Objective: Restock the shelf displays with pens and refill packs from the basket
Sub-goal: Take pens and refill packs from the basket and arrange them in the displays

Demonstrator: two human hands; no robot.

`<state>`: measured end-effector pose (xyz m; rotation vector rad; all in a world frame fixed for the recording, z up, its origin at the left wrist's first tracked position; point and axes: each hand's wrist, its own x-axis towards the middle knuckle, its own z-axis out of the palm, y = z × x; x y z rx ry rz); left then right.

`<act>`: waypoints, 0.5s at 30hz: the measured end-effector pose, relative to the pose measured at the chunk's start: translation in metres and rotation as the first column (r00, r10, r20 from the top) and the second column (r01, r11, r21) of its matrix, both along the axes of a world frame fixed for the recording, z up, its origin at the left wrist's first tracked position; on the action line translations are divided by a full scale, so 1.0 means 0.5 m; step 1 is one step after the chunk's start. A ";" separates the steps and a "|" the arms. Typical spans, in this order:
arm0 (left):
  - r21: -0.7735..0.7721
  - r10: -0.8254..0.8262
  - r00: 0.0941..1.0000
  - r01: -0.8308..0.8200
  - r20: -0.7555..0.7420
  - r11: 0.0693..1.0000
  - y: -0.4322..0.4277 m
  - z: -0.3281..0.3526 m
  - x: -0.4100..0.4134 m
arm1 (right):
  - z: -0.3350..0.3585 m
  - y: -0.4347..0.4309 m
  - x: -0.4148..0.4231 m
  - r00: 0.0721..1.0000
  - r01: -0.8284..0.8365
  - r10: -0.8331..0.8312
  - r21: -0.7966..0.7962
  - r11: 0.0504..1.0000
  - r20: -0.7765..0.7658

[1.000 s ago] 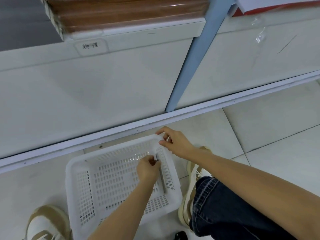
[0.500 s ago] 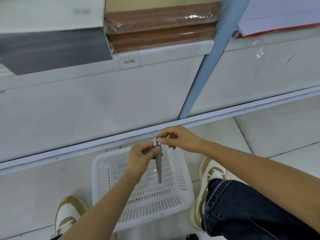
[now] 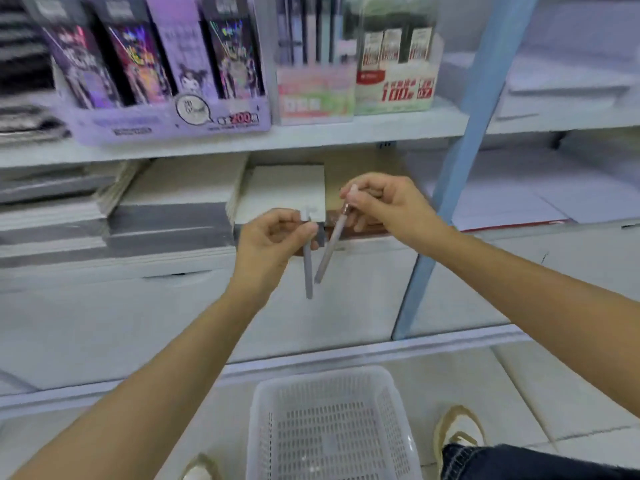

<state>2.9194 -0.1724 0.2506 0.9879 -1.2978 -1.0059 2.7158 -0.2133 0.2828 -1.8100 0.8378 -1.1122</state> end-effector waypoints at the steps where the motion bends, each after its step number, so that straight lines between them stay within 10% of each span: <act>1: -0.050 0.014 1.000 -0.013 0.008 0.999 0.000 0.046 0.008 | 0.048 0.001 0.005 1.000 0.019 -0.018 -0.059 0.998 0.026; 15: -0.317 0.209 0.977 -0.187 0.037 0.930 -0.034 0.347 0.090 | 0.447 -0.071 0.052 0.962 0.274 -0.241 -0.453 0.848 0.131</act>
